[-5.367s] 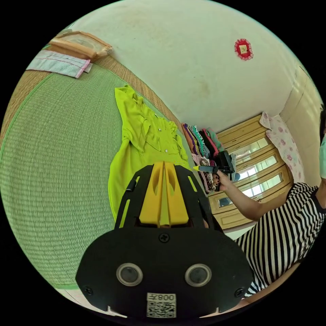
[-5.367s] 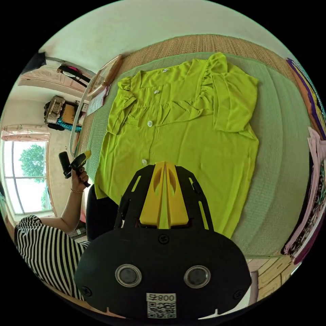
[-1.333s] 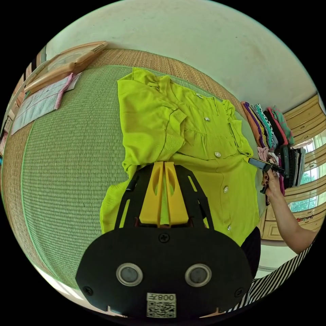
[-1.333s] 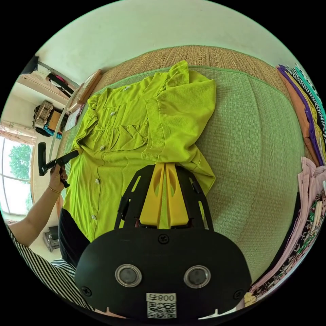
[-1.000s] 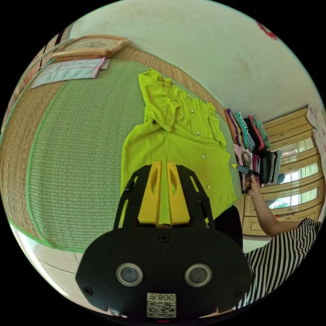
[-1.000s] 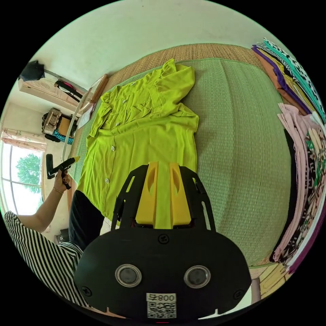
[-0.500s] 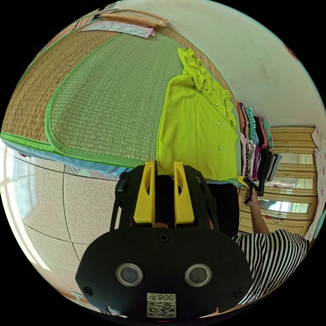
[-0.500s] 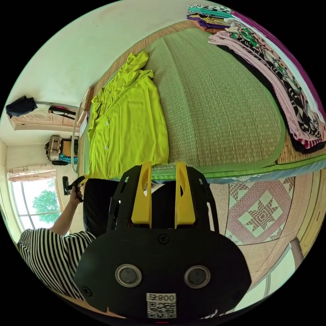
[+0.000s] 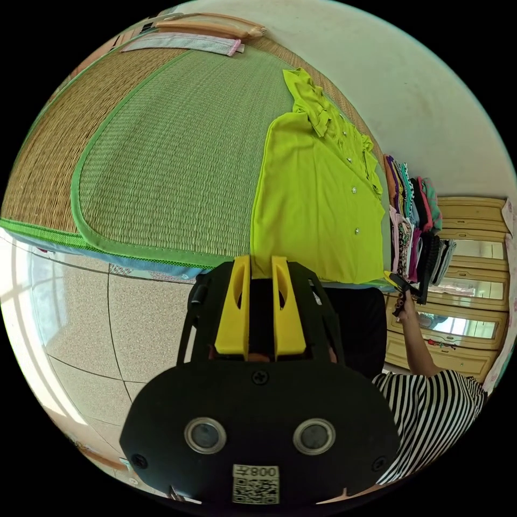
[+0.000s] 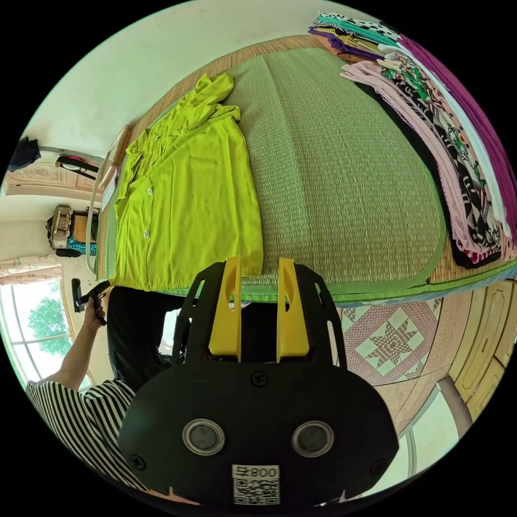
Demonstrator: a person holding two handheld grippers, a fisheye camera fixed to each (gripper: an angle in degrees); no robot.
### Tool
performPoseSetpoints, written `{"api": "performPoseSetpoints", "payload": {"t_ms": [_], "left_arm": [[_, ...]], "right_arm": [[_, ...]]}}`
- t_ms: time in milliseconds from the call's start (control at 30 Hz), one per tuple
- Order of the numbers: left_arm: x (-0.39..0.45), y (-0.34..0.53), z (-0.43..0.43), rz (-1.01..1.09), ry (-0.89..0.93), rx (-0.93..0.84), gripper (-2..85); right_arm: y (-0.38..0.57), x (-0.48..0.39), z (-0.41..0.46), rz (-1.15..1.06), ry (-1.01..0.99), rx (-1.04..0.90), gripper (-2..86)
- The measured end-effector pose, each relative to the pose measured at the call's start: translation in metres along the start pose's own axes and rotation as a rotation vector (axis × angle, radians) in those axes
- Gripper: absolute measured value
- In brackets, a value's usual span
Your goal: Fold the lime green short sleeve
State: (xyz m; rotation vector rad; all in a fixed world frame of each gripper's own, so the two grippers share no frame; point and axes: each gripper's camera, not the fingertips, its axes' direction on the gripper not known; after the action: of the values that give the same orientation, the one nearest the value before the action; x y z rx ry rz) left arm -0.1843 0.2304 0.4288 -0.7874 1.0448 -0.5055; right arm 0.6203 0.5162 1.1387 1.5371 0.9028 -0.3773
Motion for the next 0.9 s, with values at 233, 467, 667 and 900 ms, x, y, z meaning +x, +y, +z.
{"api": "performPoseSetpoints", "payload": {"t_ms": [233, 467, 667, 900], "left_arm": [[0.003, 0.037, -0.020, -0.022, -0.012, 0.013, 4.2], [0.006, 0.073, -0.041, -0.073, 0.001, 0.032, 2.1], [0.017, 0.103, -0.062, -0.052, 0.060, 0.049, 1.3], [0.026, 0.146, -0.105, -0.018, 0.144, 0.108, 1.1]], "right_arm": [[-0.014, -0.028, -0.002, 0.010, 0.073, -0.015, 8.5], [-0.018, -0.050, -0.006, 0.016, 0.190, -0.022, 2.2], [-0.013, -0.051, -0.014, 0.002, 0.091, -0.059, 0.3], [0.011, -0.048, -0.062, -0.026, -0.064, -0.007, 0.0]]}}
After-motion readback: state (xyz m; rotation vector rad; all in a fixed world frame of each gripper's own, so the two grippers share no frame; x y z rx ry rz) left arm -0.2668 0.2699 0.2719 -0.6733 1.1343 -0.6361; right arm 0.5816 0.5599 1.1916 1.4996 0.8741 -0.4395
